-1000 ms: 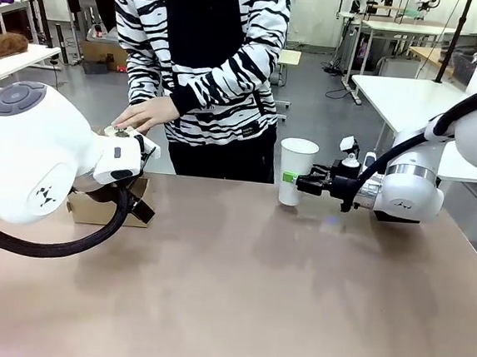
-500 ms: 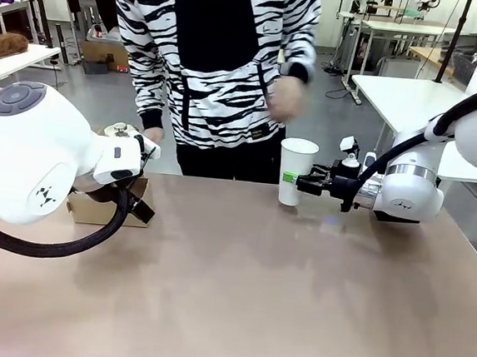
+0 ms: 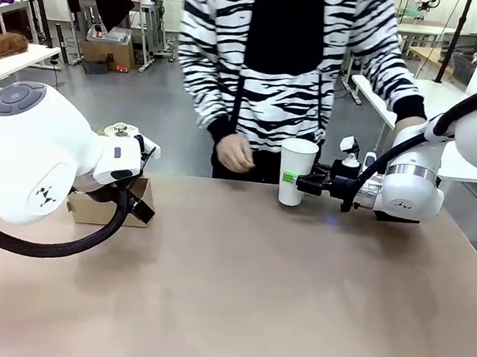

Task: Pour a drink into a cup and package it in a carrier.
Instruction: When a person places the Paper Cup Lid on the 600 ml Paper Cup , lift the 600 ml Paper Cup.

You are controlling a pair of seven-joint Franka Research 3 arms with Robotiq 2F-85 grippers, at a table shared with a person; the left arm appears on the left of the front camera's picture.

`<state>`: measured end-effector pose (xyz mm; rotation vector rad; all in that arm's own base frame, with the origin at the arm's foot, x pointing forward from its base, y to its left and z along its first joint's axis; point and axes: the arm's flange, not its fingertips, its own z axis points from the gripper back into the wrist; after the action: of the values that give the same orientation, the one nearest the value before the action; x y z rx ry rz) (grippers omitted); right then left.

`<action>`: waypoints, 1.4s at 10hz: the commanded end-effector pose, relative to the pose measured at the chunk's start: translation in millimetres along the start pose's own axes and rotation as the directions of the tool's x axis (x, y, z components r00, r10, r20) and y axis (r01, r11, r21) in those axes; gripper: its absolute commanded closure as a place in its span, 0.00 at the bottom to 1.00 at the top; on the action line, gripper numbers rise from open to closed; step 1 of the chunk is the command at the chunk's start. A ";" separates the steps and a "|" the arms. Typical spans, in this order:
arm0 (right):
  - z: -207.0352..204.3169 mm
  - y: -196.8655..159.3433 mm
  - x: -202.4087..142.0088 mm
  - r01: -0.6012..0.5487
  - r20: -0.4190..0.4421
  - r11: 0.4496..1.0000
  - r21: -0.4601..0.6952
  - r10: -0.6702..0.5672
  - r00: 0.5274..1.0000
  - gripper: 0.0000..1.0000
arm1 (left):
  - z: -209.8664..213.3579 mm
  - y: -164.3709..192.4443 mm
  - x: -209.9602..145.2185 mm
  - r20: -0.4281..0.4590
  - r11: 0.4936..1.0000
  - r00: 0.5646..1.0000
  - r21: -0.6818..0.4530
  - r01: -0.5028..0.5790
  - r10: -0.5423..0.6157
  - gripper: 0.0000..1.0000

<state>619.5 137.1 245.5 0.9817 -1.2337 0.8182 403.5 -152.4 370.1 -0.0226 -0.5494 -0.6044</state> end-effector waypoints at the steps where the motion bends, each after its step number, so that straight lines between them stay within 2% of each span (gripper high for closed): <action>1: -1.5 1.2 2.8 0.005 0.004 1.000 0.001 -0.005 1.000 0.24 | 0.5 0.3 -0.1 0.002 1.000 1.000 -0.002 -0.001 0.001 0.00; 14: -1.5 1.2 2.8 0.005 0.004 1.000 0.001 -0.005 1.000 0.24 | 0.5 0.3 -0.1 0.002 1.000 1.000 -0.002 -0.001 0.001 0.00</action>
<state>619.4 137.0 245.2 0.9817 -1.2333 0.8178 403.5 -152.4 370.1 -0.0226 -0.5494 -0.6044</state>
